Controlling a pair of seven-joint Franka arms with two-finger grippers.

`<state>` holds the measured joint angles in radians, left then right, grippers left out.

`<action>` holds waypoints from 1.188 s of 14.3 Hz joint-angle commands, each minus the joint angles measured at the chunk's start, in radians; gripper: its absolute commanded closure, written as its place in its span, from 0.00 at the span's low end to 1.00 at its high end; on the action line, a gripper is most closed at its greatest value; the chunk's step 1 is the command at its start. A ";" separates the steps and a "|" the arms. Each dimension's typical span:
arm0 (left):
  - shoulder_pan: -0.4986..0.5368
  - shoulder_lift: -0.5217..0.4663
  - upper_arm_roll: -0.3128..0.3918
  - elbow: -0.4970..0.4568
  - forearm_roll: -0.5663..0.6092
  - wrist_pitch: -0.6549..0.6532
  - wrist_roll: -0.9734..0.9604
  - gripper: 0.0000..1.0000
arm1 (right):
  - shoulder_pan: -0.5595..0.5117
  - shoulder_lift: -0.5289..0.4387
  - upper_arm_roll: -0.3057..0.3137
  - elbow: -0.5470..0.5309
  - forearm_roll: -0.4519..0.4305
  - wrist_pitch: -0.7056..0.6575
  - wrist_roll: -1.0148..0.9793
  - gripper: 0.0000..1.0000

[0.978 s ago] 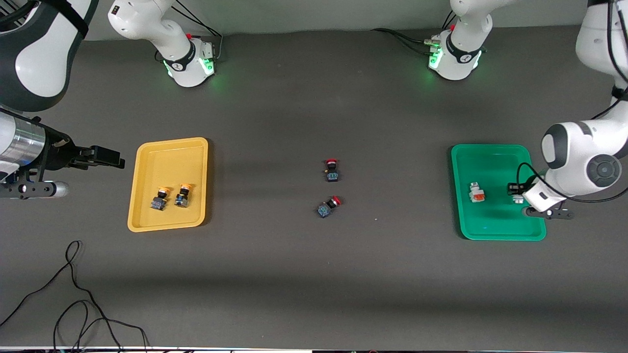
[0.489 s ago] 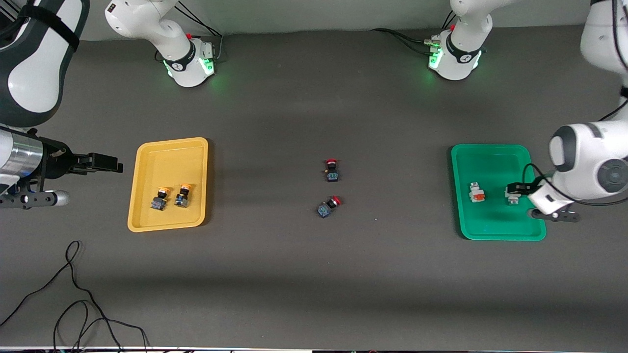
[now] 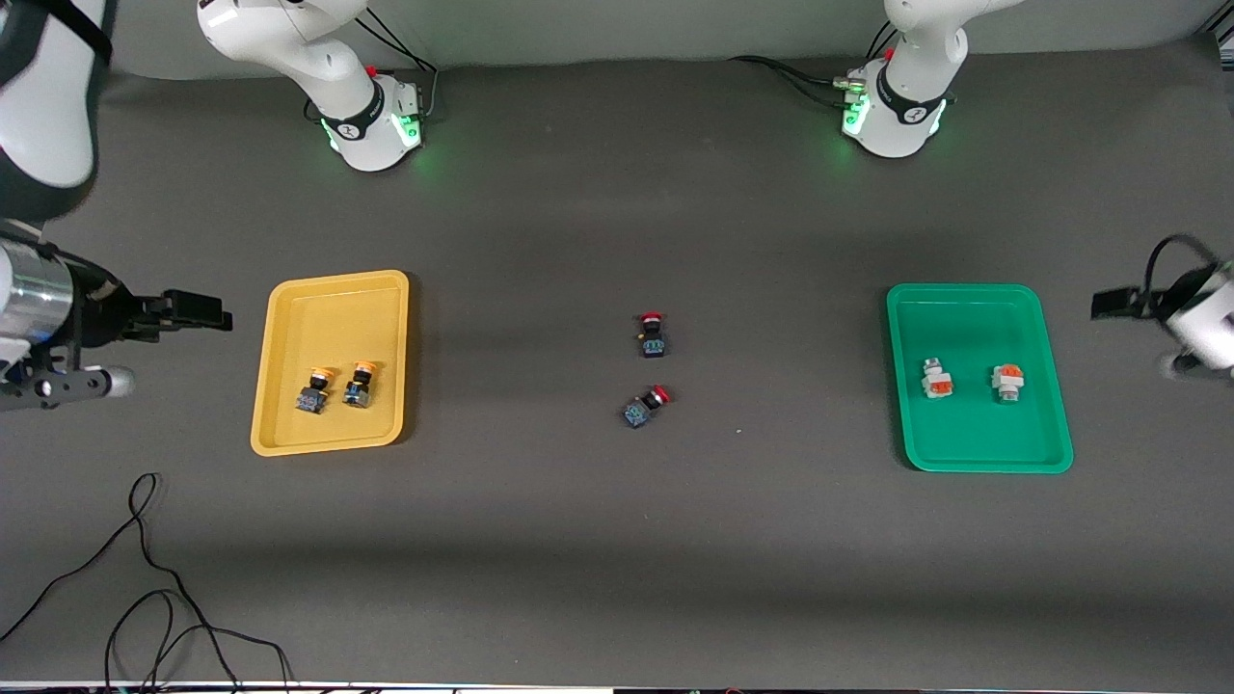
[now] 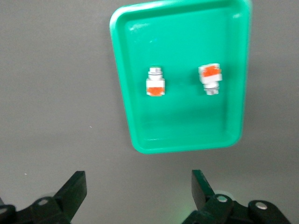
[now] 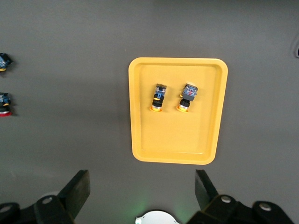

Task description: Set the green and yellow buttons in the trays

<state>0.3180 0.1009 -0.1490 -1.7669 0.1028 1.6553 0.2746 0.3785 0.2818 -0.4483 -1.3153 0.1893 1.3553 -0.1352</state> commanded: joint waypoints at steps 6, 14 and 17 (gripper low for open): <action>-0.325 -0.138 0.147 0.119 -0.106 -0.222 -0.121 0.00 | -0.302 -0.299 0.316 -0.426 -0.097 0.288 0.112 0.00; -0.382 -0.141 0.143 0.159 -0.110 -0.250 -0.190 0.00 | -0.290 -0.309 0.284 -0.329 -0.113 0.202 0.117 0.00; -0.375 -0.141 0.144 0.159 -0.110 -0.252 -0.178 0.00 | -0.286 -0.314 0.292 -0.311 -0.113 0.180 0.161 0.00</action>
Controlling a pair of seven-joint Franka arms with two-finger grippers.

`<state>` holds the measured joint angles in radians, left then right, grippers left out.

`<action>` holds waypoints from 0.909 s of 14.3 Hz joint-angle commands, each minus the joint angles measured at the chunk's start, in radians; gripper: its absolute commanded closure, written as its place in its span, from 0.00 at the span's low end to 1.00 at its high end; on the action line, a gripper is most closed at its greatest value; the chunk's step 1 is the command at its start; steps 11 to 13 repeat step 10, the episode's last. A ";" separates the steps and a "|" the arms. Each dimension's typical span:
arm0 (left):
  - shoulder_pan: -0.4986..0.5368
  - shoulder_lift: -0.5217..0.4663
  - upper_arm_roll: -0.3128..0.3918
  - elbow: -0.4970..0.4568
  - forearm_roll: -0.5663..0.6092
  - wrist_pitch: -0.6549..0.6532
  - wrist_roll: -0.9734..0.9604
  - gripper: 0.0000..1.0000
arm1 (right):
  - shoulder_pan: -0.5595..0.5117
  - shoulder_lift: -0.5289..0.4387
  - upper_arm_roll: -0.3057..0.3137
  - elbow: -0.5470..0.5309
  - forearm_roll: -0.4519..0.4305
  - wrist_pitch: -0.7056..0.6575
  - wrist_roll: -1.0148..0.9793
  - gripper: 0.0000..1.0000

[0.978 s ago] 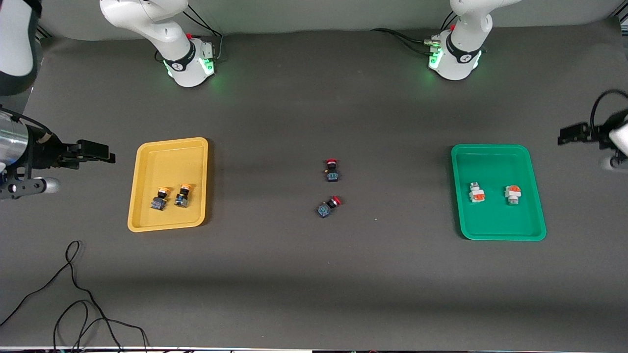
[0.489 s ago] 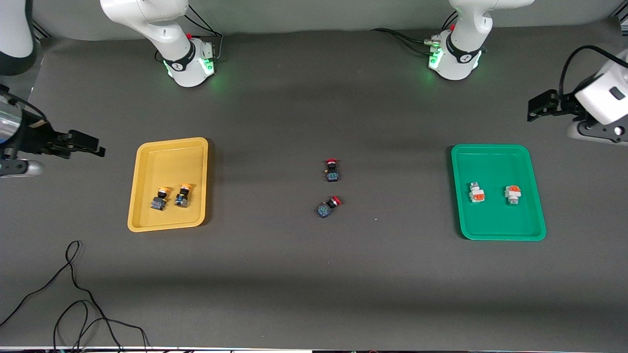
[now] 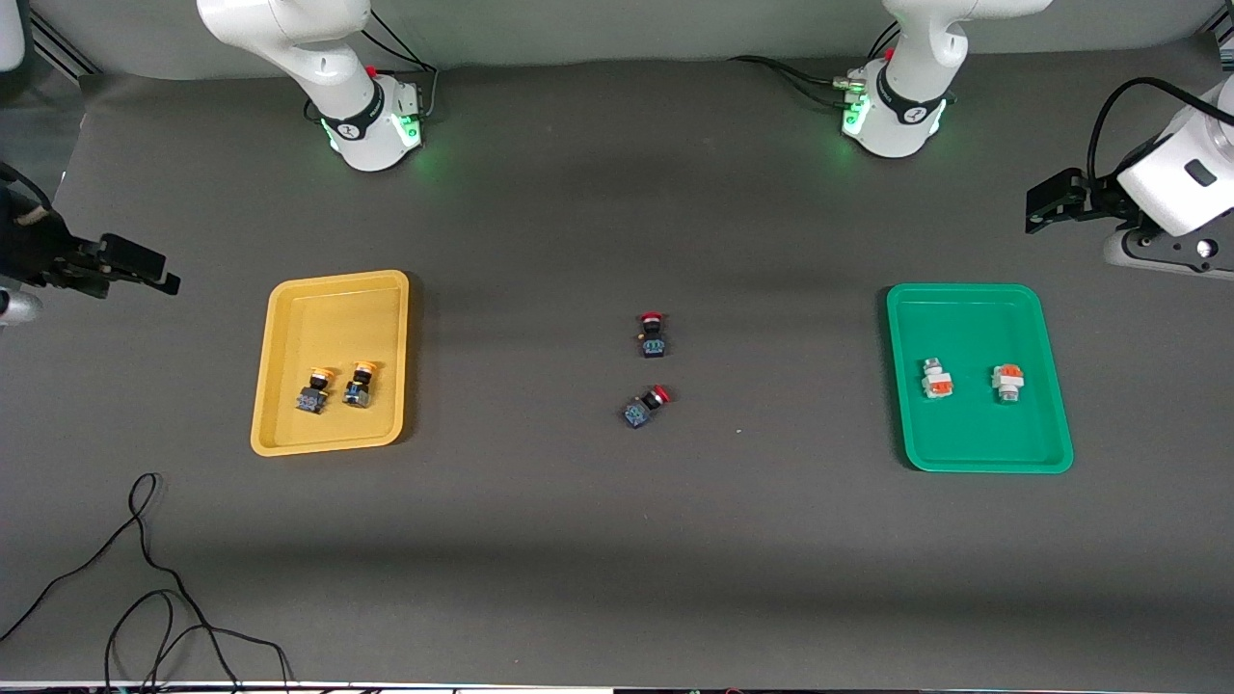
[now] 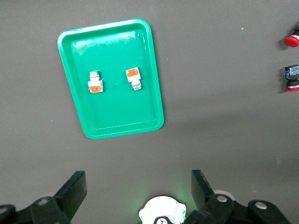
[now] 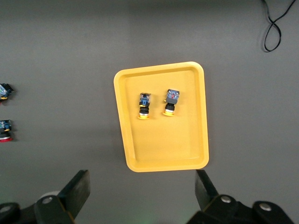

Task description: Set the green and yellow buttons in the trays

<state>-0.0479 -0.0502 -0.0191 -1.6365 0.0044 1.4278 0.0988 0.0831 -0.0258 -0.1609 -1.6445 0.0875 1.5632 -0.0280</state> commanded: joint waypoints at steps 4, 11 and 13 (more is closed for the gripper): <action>-0.010 0.010 0.016 0.029 -0.006 -0.024 -0.002 0.00 | 0.040 -0.013 -0.003 0.020 -0.011 -0.031 0.112 0.00; -0.010 0.016 0.016 0.043 -0.001 -0.020 -0.002 0.00 | 0.040 -0.025 -0.005 0.017 -0.012 -0.034 0.111 0.00; -0.010 0.016 0.016 0.043 -0.001 -0.020 -0.002 0.00 | 0.040 -0.025 -0.005 0.017 -0.012 -0.034 0.111 0.00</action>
